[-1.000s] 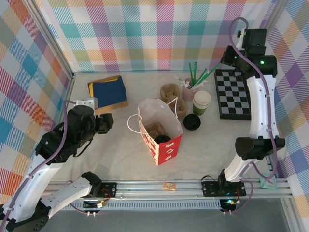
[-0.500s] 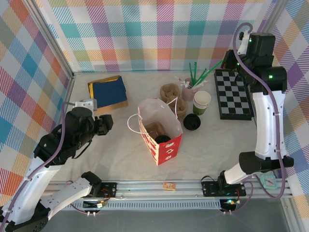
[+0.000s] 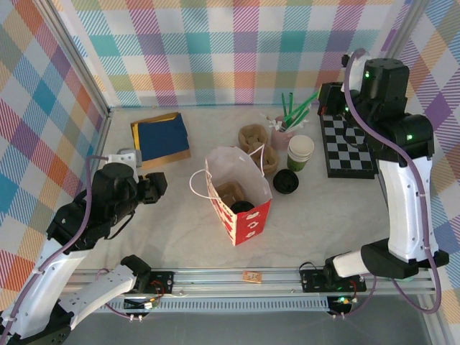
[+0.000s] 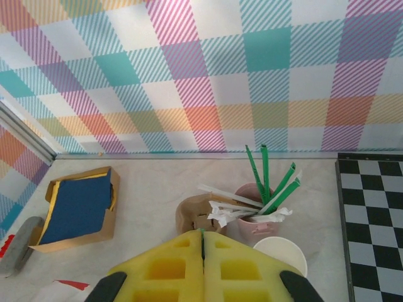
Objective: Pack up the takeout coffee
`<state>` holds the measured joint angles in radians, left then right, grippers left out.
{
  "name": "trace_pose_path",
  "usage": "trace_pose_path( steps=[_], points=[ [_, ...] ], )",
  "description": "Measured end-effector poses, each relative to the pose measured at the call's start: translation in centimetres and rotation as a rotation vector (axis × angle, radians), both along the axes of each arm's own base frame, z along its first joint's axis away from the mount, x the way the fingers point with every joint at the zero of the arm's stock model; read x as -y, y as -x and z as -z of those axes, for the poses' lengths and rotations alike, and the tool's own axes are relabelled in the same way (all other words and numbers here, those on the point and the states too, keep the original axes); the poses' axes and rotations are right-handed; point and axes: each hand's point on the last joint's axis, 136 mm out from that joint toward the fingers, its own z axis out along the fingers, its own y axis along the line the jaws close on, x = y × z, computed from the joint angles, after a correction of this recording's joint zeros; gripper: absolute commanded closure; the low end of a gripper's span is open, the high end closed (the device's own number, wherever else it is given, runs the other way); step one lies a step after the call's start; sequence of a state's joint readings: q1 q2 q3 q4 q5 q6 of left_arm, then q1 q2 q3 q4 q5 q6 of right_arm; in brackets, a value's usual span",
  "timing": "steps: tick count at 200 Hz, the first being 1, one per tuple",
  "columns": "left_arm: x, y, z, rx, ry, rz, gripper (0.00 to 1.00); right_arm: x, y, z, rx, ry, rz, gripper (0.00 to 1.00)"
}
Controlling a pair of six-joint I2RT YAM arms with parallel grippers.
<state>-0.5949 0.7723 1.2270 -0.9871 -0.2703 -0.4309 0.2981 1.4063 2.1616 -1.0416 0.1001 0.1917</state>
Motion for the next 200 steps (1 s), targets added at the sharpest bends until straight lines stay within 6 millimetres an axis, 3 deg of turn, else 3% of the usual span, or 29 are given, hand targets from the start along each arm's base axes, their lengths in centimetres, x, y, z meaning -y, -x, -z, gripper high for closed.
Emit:
trace_pose_path(
  steps=[55,109,200],
  points=[
    [-0.1,0.2,0.5,-0.008,0.002,-0.004,0.44,-2.6,1.8,0.0,-0.006,0.01,-0.108,1.0],
    [-0.1,0.3,1.0,-0.02,0.01,-0.004,0.44,-4.7,4.1,-2.0,0.043,-0.004,-0.202,1.0],
    [-0.3,0.7,1.5,-0.02,0.014,-0.006,0.44,-8.8,7.8,-3.4,0.101,0.023,-0.378,1.0]
  ],
)
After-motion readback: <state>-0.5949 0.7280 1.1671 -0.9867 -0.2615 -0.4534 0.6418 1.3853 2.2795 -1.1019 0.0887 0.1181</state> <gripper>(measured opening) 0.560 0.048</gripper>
